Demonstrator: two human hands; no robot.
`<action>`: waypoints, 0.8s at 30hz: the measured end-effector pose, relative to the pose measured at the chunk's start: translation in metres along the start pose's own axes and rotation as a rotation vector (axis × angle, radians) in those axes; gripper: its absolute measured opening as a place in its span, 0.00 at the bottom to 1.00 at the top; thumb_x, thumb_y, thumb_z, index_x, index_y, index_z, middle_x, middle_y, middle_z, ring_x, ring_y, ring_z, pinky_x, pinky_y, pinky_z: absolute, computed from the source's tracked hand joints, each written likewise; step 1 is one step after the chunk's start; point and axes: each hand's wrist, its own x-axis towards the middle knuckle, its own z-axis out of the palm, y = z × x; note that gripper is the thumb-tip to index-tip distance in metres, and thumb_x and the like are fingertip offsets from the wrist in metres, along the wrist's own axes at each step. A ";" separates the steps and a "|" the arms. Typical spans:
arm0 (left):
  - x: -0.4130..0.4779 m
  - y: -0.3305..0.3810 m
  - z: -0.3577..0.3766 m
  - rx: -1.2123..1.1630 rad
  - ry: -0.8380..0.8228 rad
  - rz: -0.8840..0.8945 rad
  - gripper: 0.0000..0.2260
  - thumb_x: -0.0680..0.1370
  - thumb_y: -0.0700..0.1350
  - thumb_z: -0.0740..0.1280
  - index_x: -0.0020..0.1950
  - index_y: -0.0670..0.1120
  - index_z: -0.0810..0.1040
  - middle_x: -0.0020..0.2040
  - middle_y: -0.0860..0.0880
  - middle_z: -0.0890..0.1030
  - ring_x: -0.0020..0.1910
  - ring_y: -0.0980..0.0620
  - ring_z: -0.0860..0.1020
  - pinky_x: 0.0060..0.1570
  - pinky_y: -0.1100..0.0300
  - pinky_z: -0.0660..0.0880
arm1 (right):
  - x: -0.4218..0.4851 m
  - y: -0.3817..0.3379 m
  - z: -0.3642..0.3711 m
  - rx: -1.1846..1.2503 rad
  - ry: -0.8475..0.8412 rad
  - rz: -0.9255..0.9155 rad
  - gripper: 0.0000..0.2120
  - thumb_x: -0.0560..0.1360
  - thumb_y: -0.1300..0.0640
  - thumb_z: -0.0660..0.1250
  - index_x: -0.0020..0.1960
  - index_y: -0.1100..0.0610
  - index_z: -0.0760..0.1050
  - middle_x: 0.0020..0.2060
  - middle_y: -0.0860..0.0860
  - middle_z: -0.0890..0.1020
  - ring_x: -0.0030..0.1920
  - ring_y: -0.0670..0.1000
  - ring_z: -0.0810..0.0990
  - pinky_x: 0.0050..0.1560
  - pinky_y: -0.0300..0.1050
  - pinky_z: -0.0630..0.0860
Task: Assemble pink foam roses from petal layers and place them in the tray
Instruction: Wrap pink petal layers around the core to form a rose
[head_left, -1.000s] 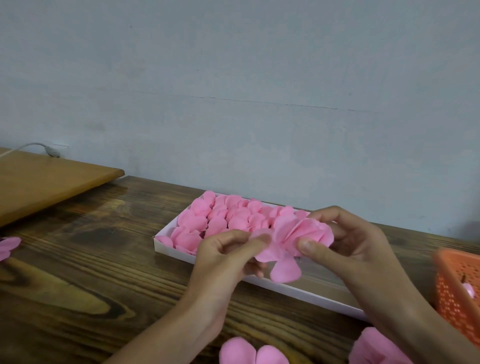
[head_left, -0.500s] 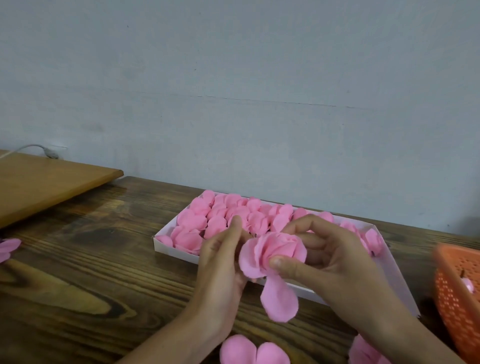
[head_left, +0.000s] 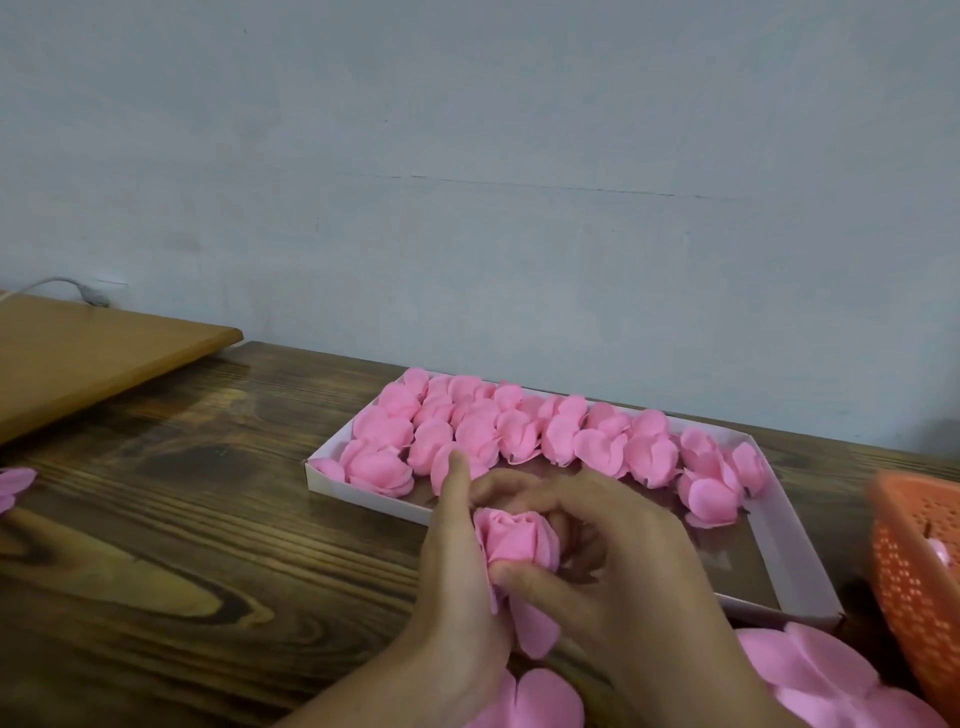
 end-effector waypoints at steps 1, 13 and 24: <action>0.001 0.000 -0.001 0.014 0.023 -0.012 0.27 0.79 0.64 0.63 0.27 0.48 0.82 0.29 0.45 0.80 0.28 0.49 0.82 0.27 0.60 0.78 | -0.001 0.001 0.002 -0.033 0.013 -0.012 0.19 0.59 0.44 0.76 0.50 0.39 0.78 0.42 0.39 0.83 0.42 0.45 0.80 0.41 0.43 0.78; 0.018 0.022 -0.013 0.147 0.135 -0.033 0.37 0.83 0.63 0.54 0.21 0.42 0.72 0.22 0.43 0.71 0.19 0.47 0.73 0.21 0.65 0.70 | -0.004 -0.002 0.002 0.160 0.131 0.124 0.25 0.57 0.39 0.78 0.49 0.40 0.71 0.46 0.39 0.82 0.43 0.48 0.79 0.41 0.44 0.77; 0.022 0.031 -0.019 0.061 0.117 0.071 0.34 0.85 0.58 0.59 0.24 0.46 0.83 0.28 0.47 0.82 0.26 0.51 0.82 0.25 0.61 0.79 | -0.006 0.013 0.012 0.320 -0.167 0.365 0.09 0.67 0.54 0.83 0.39 0.48 0.83 0.34 0.51 0.87 0.37 0.55 0.86 0.43 0.52 0.83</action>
